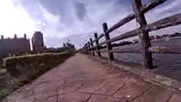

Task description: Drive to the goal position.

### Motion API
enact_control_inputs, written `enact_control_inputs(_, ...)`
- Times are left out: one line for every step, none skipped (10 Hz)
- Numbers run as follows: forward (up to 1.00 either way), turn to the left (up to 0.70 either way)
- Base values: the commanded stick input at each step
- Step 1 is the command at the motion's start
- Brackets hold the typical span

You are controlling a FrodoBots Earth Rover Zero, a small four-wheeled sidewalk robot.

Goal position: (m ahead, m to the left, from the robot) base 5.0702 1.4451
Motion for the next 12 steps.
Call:
enact_control_inputs(0.70, 0.12)
enact_control_inputs(0.70, 0.32)
enact_control_inputs(0.70, 0.41)
enact_control_inputs(0.70, 0.41)
enact_control_inputs(0.70, 0.41)
enact_control_inputs(0.70, 0.19)
enact_control_inputs(0.70, 0.06)
enact_control_inputs(0.70, 0.06)
enact_control_inputs(0.70, 0.06)
enact_control_inputs(0.70, 0.06)
enact_control_inputs(0.70, 0.06)
enact_control_inputs(0.70, 0.06)
